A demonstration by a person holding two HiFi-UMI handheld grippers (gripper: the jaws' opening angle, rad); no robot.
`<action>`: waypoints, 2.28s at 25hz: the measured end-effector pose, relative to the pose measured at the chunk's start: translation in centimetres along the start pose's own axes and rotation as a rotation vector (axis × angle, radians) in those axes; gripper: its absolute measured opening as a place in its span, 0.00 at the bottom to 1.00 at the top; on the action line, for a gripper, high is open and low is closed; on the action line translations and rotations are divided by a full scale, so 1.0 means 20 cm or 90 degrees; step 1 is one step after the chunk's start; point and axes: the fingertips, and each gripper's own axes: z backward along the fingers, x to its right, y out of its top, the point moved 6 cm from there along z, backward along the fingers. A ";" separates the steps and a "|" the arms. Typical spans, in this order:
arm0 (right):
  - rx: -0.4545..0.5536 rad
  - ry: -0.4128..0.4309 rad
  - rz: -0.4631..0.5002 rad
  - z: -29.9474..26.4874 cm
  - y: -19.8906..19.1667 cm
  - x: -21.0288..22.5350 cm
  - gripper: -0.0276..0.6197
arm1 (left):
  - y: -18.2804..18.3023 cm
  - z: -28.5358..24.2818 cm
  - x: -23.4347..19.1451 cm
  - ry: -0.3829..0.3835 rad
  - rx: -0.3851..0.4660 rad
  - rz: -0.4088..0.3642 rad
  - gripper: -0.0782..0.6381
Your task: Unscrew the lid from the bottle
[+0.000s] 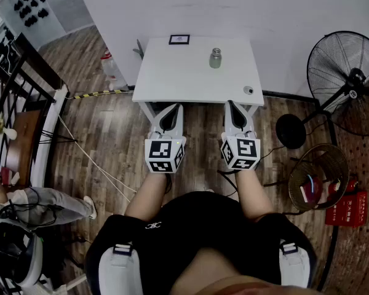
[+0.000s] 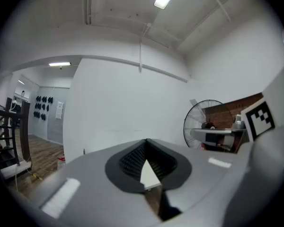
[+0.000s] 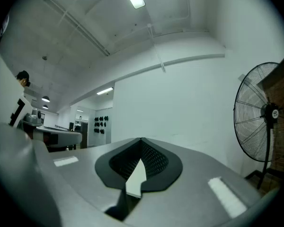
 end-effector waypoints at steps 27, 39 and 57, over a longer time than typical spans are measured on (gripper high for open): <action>0.011 0.008 -0.047 -0.07 0.01 0.22 0.05 | -0.03 -0.19 0.14 0.002 -0.012 -0.004 0.18; 0.010 -0.030 -0.024 -0.33 -0.06 0.36 0.05 | -0.05 -0.54 0.06 -0.029 -0.004 0.015 0.18; 0.010 -0.065 -0.017 -1.26 -0.19 0.63 0.05 | -0.07 -1.52 -0.35 -0.086 -0.011 0.024 0.18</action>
